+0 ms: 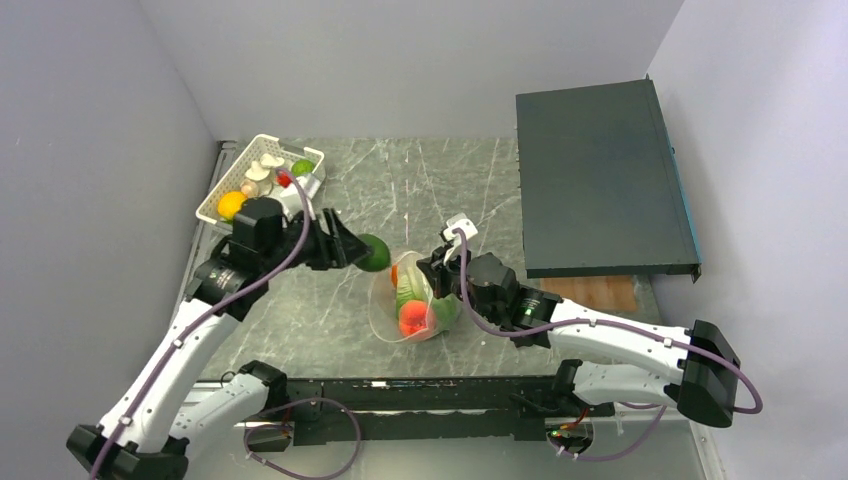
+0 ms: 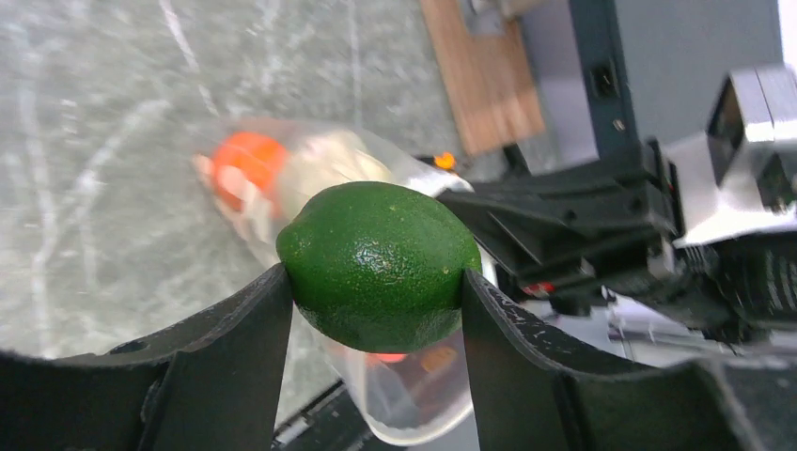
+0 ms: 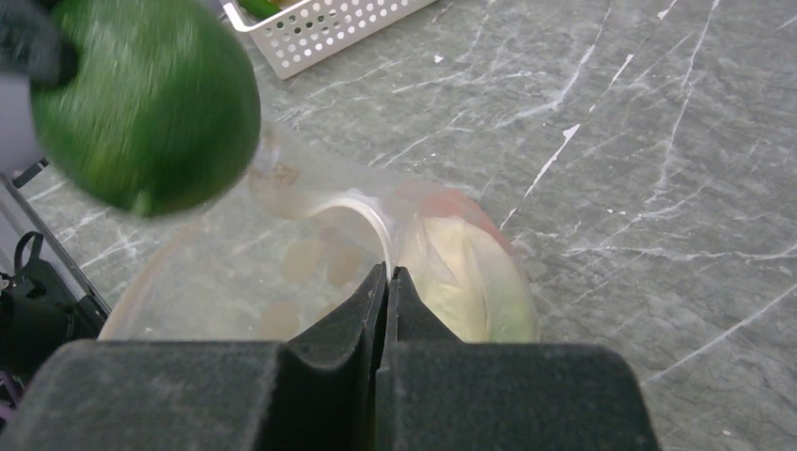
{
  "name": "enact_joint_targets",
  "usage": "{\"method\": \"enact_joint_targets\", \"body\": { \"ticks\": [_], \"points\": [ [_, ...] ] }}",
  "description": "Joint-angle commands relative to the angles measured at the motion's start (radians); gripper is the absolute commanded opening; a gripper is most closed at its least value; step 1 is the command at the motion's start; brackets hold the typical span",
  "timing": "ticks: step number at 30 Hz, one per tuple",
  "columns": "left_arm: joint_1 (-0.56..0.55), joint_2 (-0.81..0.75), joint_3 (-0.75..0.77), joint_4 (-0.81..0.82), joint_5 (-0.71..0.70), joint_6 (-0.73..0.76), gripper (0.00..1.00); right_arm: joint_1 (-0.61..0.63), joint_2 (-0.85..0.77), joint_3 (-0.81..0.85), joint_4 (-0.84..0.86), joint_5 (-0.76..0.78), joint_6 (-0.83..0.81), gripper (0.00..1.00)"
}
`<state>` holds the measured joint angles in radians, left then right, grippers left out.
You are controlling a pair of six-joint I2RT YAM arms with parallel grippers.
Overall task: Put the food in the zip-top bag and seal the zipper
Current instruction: Place the fake fruit in the zipper food storage bag.
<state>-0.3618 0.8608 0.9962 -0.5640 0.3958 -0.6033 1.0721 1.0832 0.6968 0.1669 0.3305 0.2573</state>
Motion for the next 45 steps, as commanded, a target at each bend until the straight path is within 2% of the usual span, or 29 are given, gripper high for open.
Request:
{"method": "enact_joint_targets", "body": {
  "ticks": [1,5,9,14,17,20,24,26,30,36,38,42,45],
  "points": [
    [-0.160,0.003,0.027,0.078,-0.008,-0.092,0.00,0.002,-0.032,0.029,0.034,-0.009,0.007,0.00],
    [-0.306,-0.008,0.073,0.016,-0.201,-0.126,0.00,0.001,-0.031,0.025,0.039,-0.002,0.005,0.00],
    [-0.342,-0.033,0.130,-0.093,-0.371,-0.150,0.00,0.002,-0.033,0.023,0.039,-0.005,0.006,0.00],
    [-0.349,-0.034,0.089,-0.010,-0.309,-0.221,0.00,0.001,-0.037,0.020,0.048,-0.007,0.013,0.00],
    [-0.426,-0.009,0.024,0.068,-0.338,-0.315,0.00,0.001,-0.027,0.026,0.043,0.034,0.039,0.00],
    [-0.516,-0.003,-0.016,0.058,-0.513,-0.413,0.00,0.001,-0.036,0.012,0.066,0.053,0.057,0.00],
    [-0.649,-0.021,-0.013,-0.049,-0.797,-0.558,0.00,0.001,-0.060,-0.008,0.090,0.065,0.069,0.00],
    [-0.694,-0.015,-0.014,-0.089,-0.864,-0.629,0.00,0.001,-0.067,-0.025,0.113,0.061,0.067,0.00],
    [-0.717,0.037,-0.025,-0.121,-0.876,-0.719,0.00,0.001,-0.061,-0.018,0.110,0.039,0.063,0.00],
    [-0.726,0.075,-0.044,-0.079,-0.908,-0.743,0.00,0.001,-0.059,-0.020,0.113,0.024,0.061,0.00],
    [-0.727,0.059,-0.071,-0.013,-0.914,-0.719,0.04,0.001,-0.061,-0.025,0.118,0.027,0.059,0.00],
    [-0.727,0.038,-0.118,0.073,-0.913,-0.699,0.31,0.002,-0.065,-0.023,0.115,0.020,0.056,0.00],
    [-0.727,0.047,-0.116,0.083,-0.899,-0.680,0.40,0.000,-0.064,-0.014,0.098,0.026,0.055,0.00]
  ]
}}
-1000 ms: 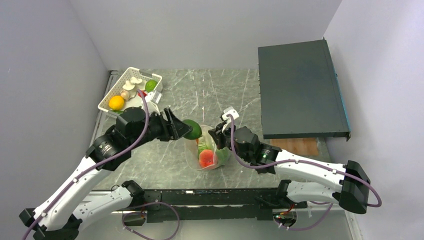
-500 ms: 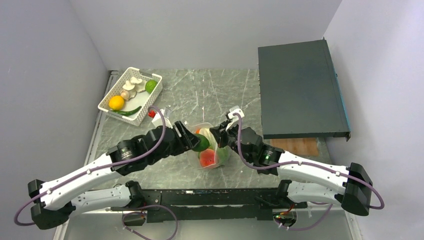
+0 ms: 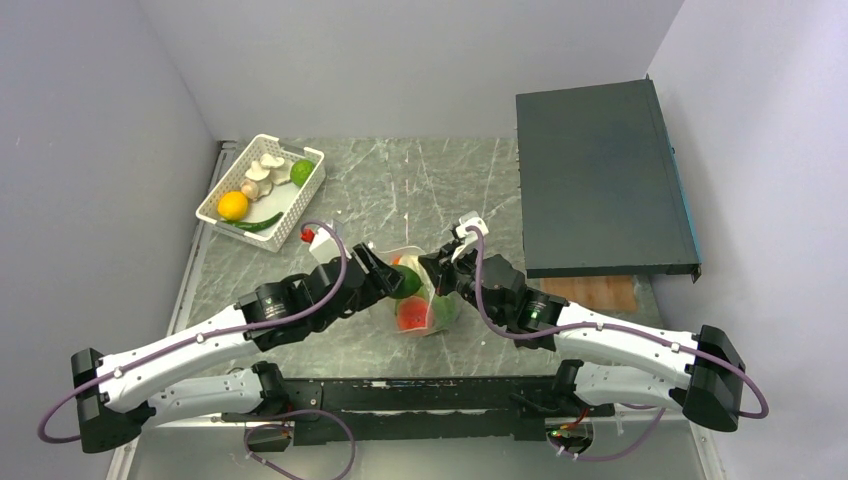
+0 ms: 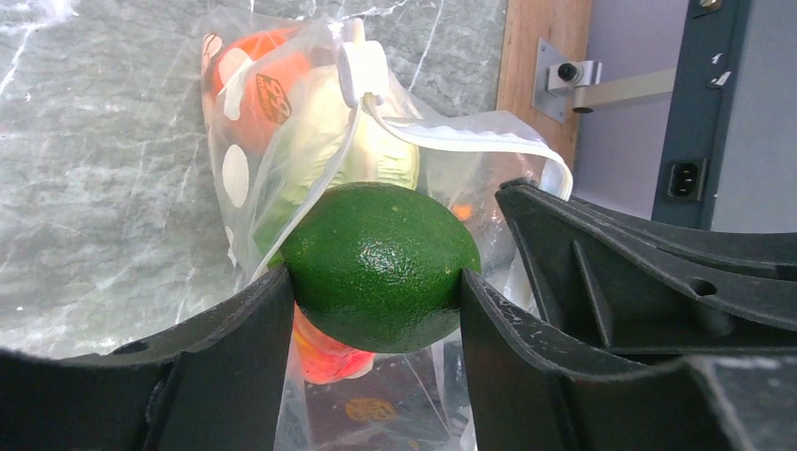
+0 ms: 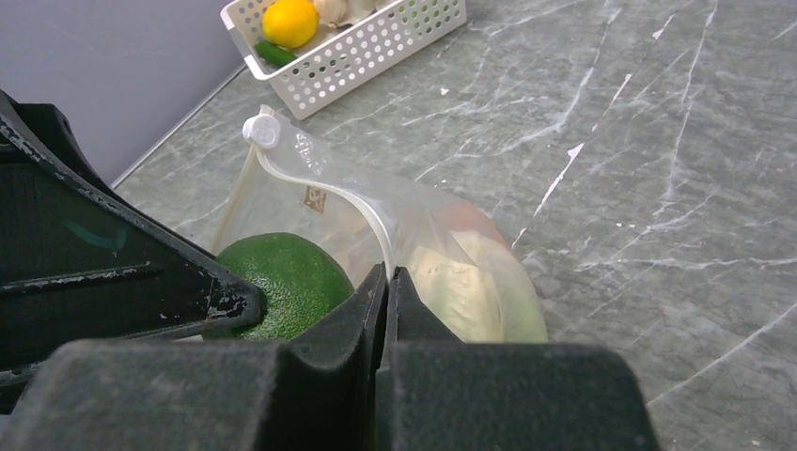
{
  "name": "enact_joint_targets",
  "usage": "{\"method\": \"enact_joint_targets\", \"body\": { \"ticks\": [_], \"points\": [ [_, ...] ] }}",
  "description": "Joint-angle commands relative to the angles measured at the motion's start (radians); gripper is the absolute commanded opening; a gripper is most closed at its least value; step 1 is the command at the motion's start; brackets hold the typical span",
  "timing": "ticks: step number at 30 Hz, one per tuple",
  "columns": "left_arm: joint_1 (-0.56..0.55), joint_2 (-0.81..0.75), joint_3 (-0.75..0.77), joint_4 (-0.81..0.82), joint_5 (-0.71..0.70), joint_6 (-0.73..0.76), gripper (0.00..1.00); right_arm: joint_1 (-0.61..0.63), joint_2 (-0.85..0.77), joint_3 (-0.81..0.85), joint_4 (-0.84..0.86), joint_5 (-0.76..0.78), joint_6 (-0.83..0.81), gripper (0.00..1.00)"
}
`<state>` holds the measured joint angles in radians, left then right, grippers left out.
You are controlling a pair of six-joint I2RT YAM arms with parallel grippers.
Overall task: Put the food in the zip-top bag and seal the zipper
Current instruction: Place the fake fruit in the zipper food storage bag, then pick up the fake fruit from the bin.
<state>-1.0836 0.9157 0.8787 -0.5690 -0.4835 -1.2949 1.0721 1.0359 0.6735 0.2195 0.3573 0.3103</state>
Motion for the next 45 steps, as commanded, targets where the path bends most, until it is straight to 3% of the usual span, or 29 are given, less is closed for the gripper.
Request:
{"method": "enact_joint_targets", "body": {
  "ticks": [1,8,13,24,30,35,39,42,45],
  "points": [
    [-0.006,-0.003,-0.001,0.091,-0.018,0.012,0.43,0.001,-0.018,0.010,0.044,-0.004,0.003,0.00],
    [-0.006,-0.014,-0.015,0.124,0.058,0.084,0.76,0.001,-0.030,0.000,0.052,-0.011,0.000,0.00],
    [-0.006,-0.051,-0.022,0.111,0.068,0.134,0.86,0.000,-0.022,0.007,0.046,-0.022,0.003,0.00],
    [-0.006,-0.083,0.037,0.049,0.081,0.245,0.90,0.002,-0.005,0.016,0.038,-0.032,0.001,0.00],
    [0.018,-0.091,0.150,-0.072,0.035,0.403,0.95,0.002,-0.013,0.008,0.046,-0.035,-0.003,0.00],
    [0.084,-0.043,0.307,-0.273,-0.018,0.504,0.98,0.001,-0.010,0.008,0.045,-0.042,-0.007,0.00],
    [0.130,-0.031,0.345,-0.381,-0.123,0.549,1.00,0.001,-0.010,0.008,0.044,-0.042,-0.010,0.00],
    [0.195,-0.052,0.315,-0.389,-0.175,0.578,1.00,0.001,-0.012,0.008,0.043,-0.044,-0.011,0.00],
    [0.326,-0.074,0.267,-0.344,-0.123,0.637,1.00,0.001,-0.010,0.007,0.047,-0.046,-0.013,0.00]
  ]
}}
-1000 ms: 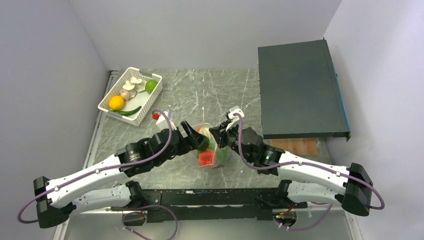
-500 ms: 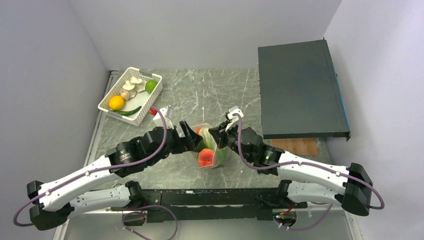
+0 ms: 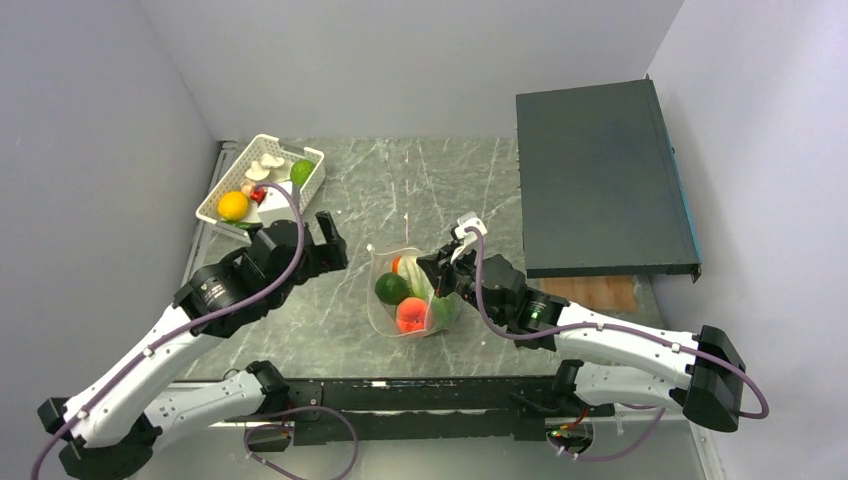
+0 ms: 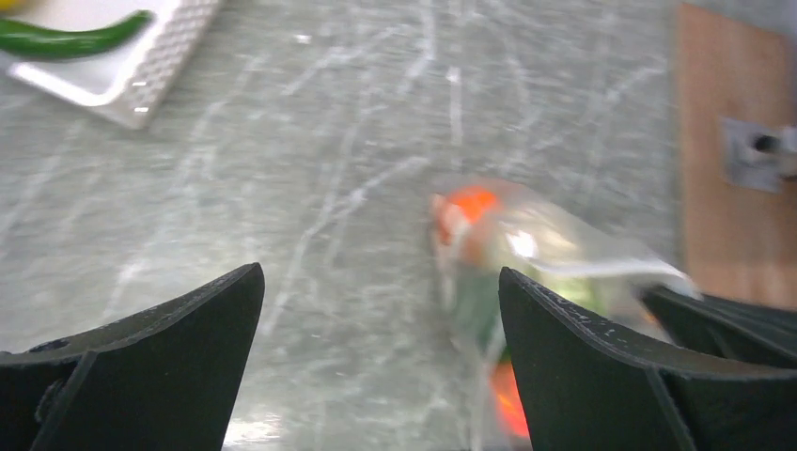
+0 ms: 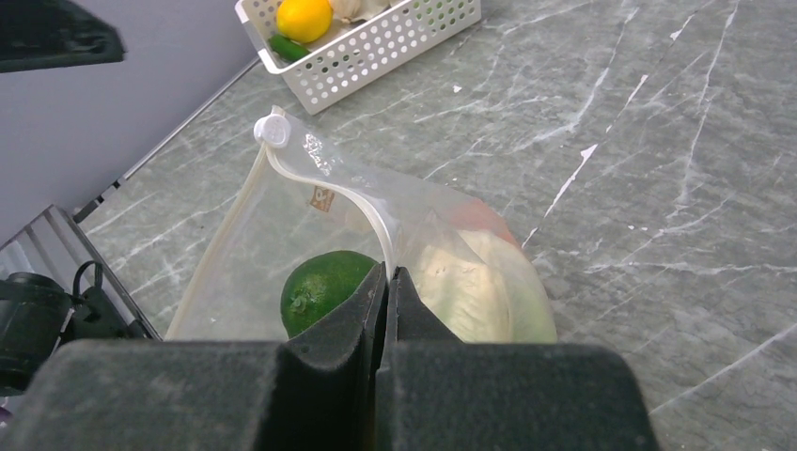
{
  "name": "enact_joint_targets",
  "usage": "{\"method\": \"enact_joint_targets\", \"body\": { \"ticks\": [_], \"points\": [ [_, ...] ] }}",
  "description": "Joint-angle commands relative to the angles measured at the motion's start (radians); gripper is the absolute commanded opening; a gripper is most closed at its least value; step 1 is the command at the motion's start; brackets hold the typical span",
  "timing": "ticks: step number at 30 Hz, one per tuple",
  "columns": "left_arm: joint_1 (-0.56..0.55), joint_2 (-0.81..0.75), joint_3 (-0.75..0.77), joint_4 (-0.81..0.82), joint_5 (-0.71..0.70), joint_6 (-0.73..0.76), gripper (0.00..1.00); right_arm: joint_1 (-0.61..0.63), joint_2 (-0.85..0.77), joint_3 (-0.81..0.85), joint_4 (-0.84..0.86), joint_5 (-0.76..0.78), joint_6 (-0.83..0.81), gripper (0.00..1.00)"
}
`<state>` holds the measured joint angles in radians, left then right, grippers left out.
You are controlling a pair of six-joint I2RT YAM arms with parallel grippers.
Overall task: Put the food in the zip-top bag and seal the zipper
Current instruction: Pick up the fake fruit from the bin.
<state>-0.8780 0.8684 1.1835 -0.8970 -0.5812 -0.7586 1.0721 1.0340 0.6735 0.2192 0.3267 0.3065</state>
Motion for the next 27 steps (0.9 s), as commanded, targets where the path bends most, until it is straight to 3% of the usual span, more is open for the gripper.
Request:
{"method": "enact_joint_targets", "body": {
  "ticks": [1,10,20,23,27],
  "points": [
    [0.168,-0.029,-0.049,0.006,0.009,0.129,1.00,0.001,-0.005,0.007,0.047,-0.014,-0.010,0.00],
    [0.530,0.112,-0.055,0.158,0.181,0.332,1.00,0.001,-0.003,0.012,0.041,-0.017,-0.013,0.00],
    [0.931,0.414,-0.025,0.417,0.647,0.157,1.00,0.000,0.010,0.016,0.036,-0.002,-0.015,0.00],
    [0.971,0.521,0.033,0.483,0.685,0.146,1.00,0.001,0.003,0.009,0.047,-0.002,-0.015,0.00],
    [0.972,0.675,0.152,0.515,0.625,0.199,1.00,0.002,0.013,0.016,0.040,-0.002,-0.013,0.00]
  ]
}}
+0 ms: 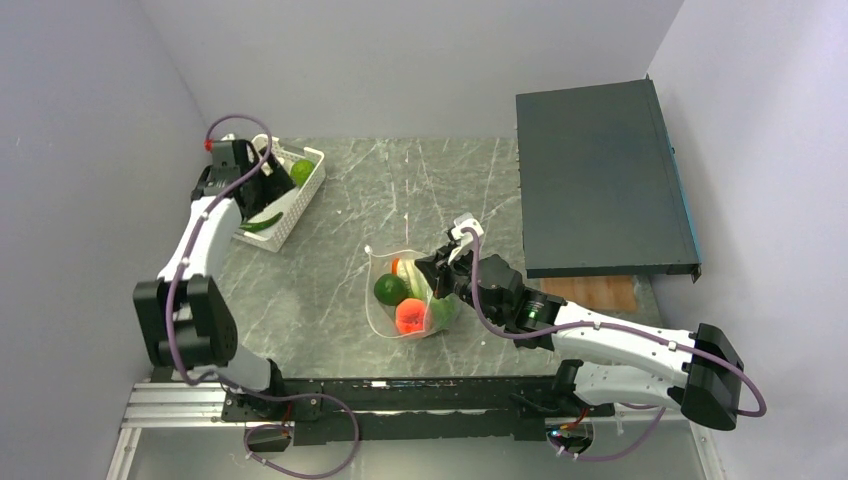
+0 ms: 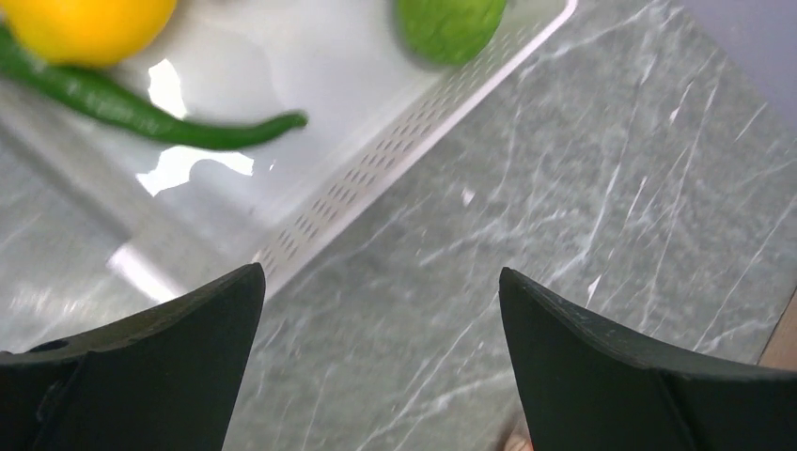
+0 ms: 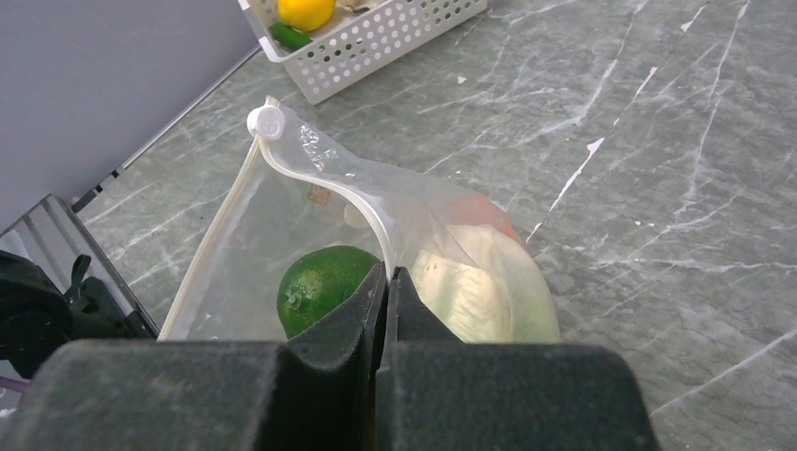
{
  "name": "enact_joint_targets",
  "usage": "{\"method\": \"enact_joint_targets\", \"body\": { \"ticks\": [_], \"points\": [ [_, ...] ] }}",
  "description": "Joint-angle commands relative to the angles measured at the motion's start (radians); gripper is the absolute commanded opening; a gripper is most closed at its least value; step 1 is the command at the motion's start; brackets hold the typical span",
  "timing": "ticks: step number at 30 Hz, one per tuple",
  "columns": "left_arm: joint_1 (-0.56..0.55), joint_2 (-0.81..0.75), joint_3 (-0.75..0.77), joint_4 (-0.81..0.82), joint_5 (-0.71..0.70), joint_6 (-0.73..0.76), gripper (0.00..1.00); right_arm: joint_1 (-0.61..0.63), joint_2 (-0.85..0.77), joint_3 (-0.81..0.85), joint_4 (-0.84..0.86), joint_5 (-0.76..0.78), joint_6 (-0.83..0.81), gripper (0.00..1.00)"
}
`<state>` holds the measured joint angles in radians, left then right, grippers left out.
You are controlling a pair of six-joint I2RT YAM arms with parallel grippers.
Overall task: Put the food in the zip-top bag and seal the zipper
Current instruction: Pick up the fake fruit from the bin.
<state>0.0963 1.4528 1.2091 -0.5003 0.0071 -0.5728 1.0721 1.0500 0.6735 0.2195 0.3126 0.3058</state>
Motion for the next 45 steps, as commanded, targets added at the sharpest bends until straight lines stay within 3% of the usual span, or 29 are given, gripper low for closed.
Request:
{"method": "enact_joint_targets", "body": {
  "ticks": [1,6,13,21,33,37,42,45],
  "points": [
    [-0.003,0.127,0.160,0.126,0.026,0.029,1.00,0.001,0.000,0.017,0.039,0.010,-0.011,0.00],
    [-0.003,0.260,0.221,0.271,0.005,0.071,1.00,0.002,0.002,0.014,0.046,-0.001,-0.005,0.00],
    [-0.003,0.411,0.216,0.574,0.021,-0.023,0.99,0.001,0.000,0.013,0.046,0.007,-0.010,0.00],
    [-0.003,0.611,0.393,0.426,0.033,-0.159,1.00,0.001,-0.002,0.010,0.047,0.025,-0.020,0.00],
    [0.006,0.736,0.410,0.442,0.106,-0.272,0.98,0.002,0.002,0.011,0.049,0.028,-0.019,0.00],
    [0.012,0.749,0.398,0.491,0.121,-0.280,0.86,0.002,0.007,0.011,0.050,0.030,-0.020,0.00],
    [0.030,0.762,0.420,0.506,0.162,-0.266,0.57,0.002,0.011,0.011,0.053,0.033,-0.023,0.00],
    [0.035,0.724,0.394,0.502,0.149,-0.230,0.48,0.003,0.014,0.009,0.055,0.035,-0.025,0.00]
  ]
}}
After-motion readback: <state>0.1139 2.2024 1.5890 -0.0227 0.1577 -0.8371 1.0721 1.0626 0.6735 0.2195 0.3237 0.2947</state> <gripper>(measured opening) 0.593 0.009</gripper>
